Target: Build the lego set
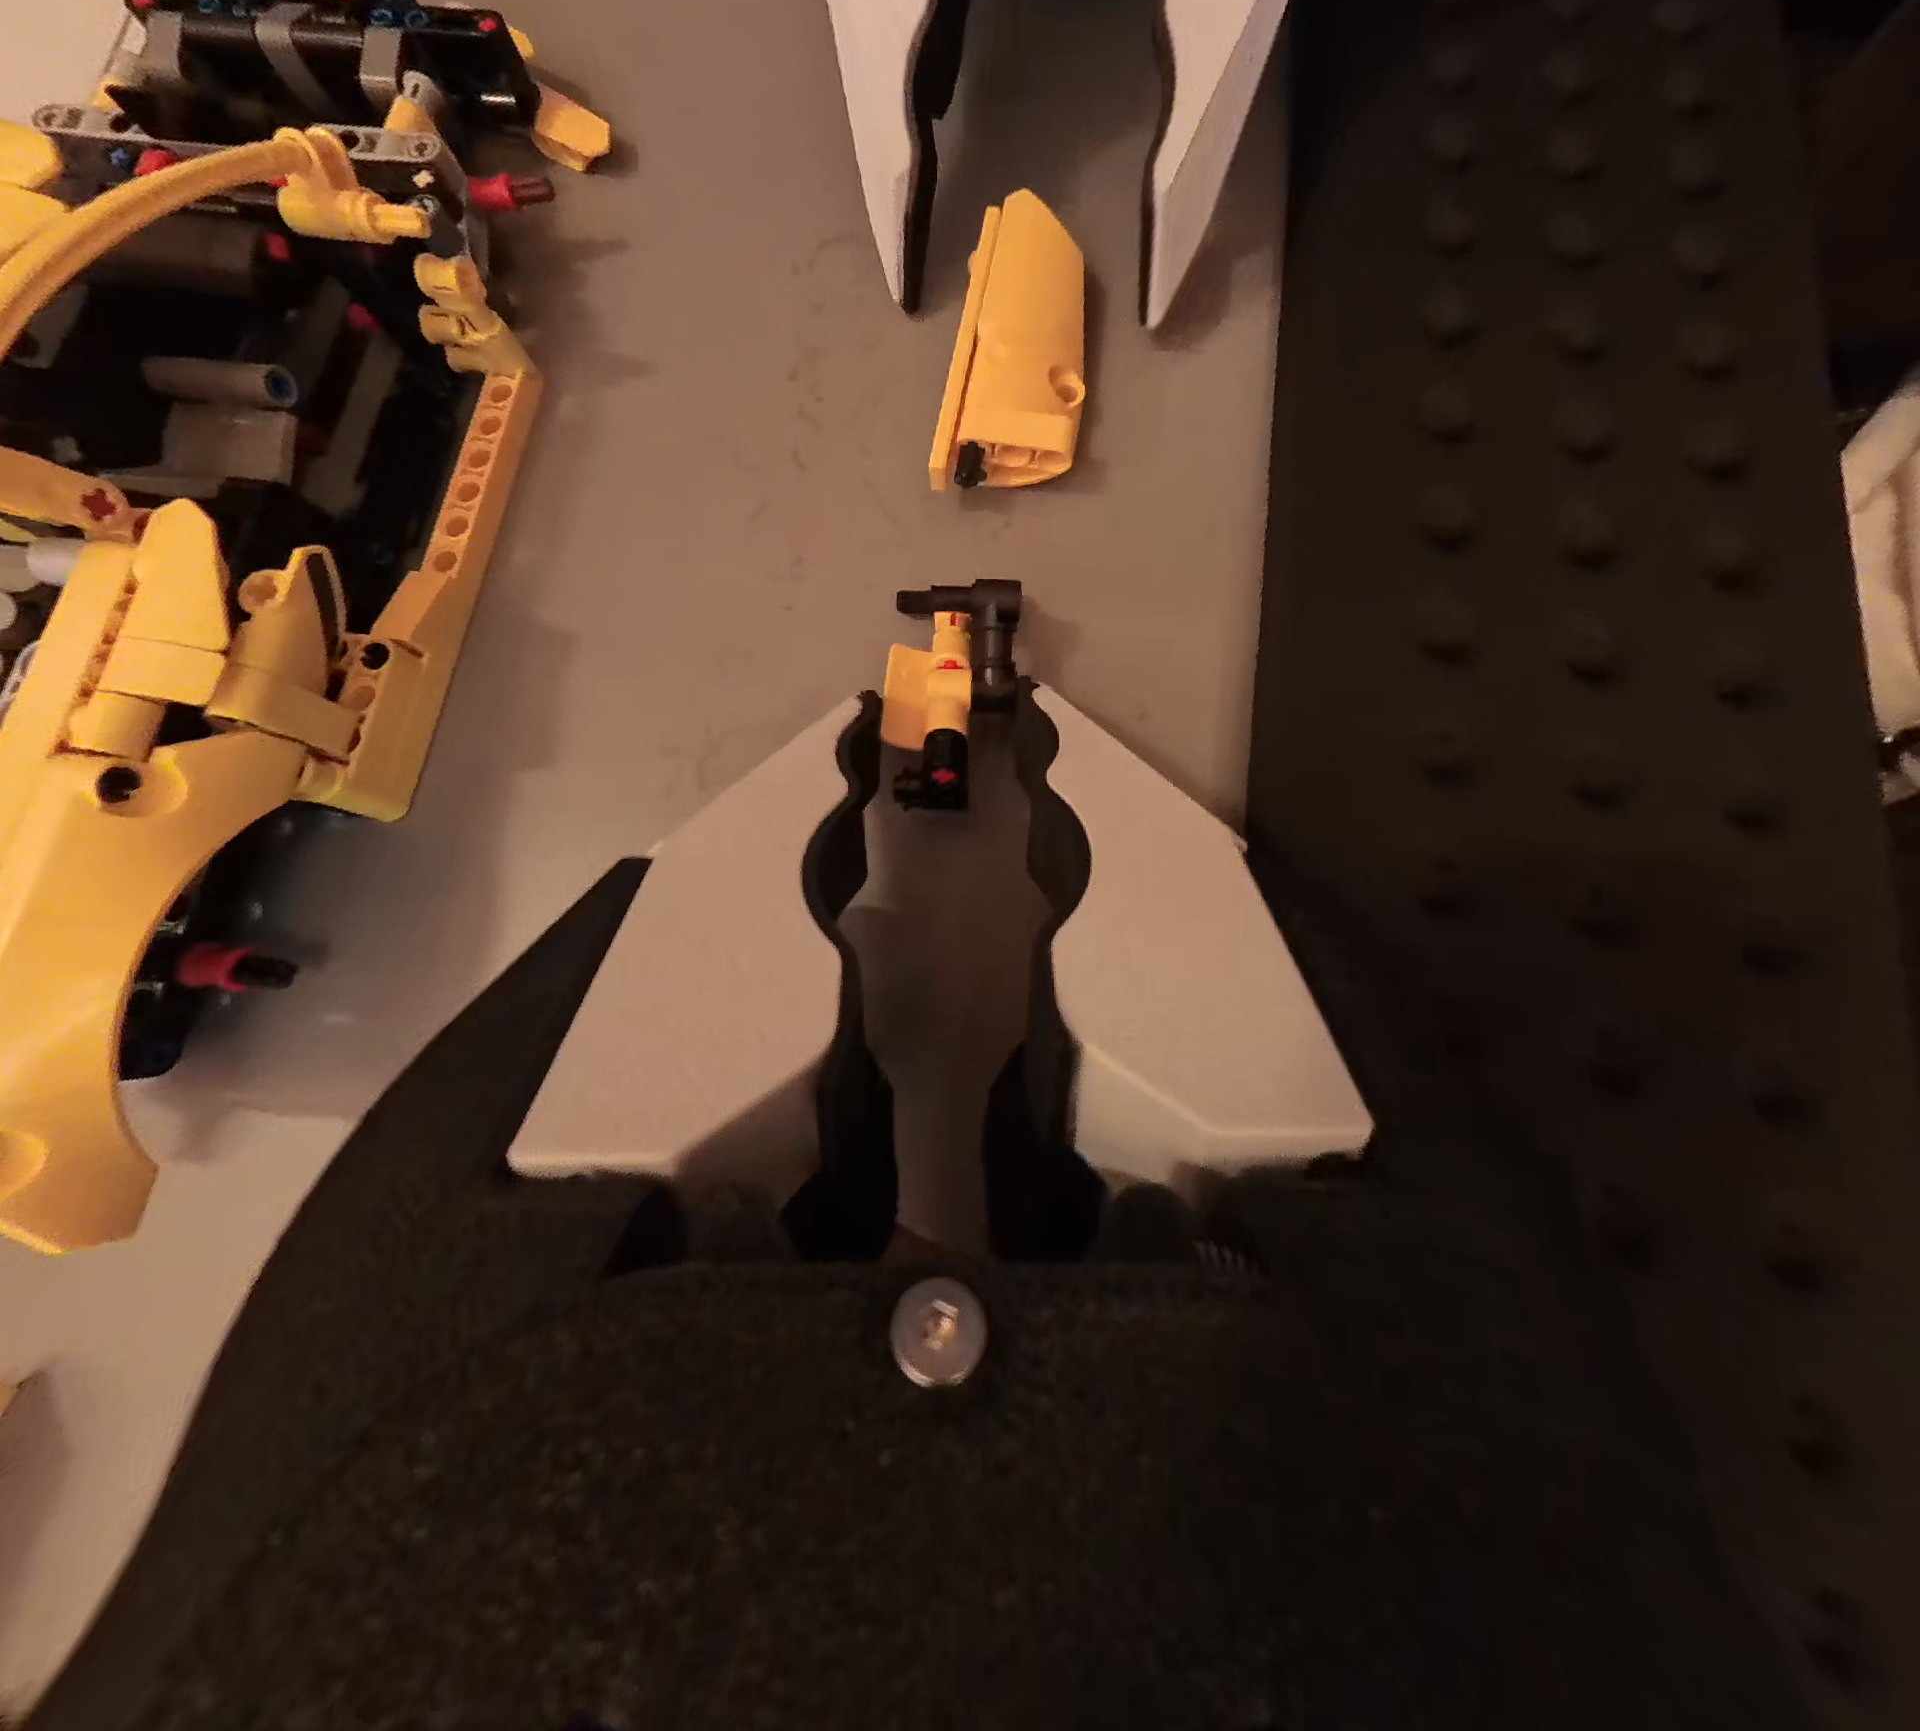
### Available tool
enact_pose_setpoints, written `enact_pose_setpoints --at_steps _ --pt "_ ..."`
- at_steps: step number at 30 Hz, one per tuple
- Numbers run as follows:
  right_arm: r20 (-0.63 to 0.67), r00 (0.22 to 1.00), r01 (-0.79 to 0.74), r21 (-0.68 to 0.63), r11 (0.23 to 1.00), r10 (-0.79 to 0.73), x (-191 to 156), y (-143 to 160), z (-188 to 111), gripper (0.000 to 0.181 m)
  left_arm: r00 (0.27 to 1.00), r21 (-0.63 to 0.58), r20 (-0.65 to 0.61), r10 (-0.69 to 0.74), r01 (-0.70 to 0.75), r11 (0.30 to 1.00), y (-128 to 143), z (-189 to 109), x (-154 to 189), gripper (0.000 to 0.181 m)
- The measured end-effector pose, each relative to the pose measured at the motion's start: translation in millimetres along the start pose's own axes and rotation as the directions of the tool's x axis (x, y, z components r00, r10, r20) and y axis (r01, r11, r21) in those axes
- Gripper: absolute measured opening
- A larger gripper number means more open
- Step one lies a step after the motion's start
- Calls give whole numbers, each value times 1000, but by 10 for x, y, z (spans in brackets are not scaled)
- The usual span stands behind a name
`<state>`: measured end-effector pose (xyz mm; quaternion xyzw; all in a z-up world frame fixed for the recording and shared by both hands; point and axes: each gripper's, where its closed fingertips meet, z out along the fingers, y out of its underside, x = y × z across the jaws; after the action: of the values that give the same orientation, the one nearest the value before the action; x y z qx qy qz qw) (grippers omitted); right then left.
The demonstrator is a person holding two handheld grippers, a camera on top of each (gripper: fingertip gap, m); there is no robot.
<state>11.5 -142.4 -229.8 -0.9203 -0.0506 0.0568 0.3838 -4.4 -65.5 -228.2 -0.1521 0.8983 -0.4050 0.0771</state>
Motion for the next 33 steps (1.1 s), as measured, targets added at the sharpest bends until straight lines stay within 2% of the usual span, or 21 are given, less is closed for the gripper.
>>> enact_pose_setpoints --at_steps 5,10,13,16,18,21,24,25,27,31,33 --pt "-29 999 -25 8 1000 25 70 3 -2 28 999 3 -17 -30 30 1000 -12 -1 34 28" --pt "38 993 -110 13 994 110 29 -19 -6 23 999 75 41 -12 9 997 -161 -108 -50 37" --pt "125 969 -217 34 976 211 -15 -86 -21 23 973 121 195 125 -150 981 -338 -226 -151 37" --pt "259 925 -314 99 944 280 -68 -268 -102 23 862 49 359 358 -400 915 -469 -299 -155 39" --pt "385 863 -396 118 910 326 -106 -426 -176 22 798 9 379 468 -509 861 -517 -298 -71 39" --pt "567 747 -484 105 869 348 -184 -641 -262 22 764 28 376 524 -575 818 -594 -315 35 39" --pt "692 639 -504 46 862 336 -305 -757 -273 22 785 98 361 503 -568 817 -660 -361 103 35" --pt "715 613 -501 21 865 338 -338 -770 -254 22 790 123 356 499 -569 813 -681 -381 133 29" --pt "757 558 -500 -20 866 340 -399 -791 -238 22 803 168 339 490 -564 809 -713 -406 198 28" --pt "784 515 -517 -40 855 348 -401 -825 -231 22 835 244 293 466 -536 808 -745 -416 288 18" --pt "785 507 -555 -19 832 356 -336 -860 -248 22 889 282 262 375 -442 851 -761 -420 218 16"
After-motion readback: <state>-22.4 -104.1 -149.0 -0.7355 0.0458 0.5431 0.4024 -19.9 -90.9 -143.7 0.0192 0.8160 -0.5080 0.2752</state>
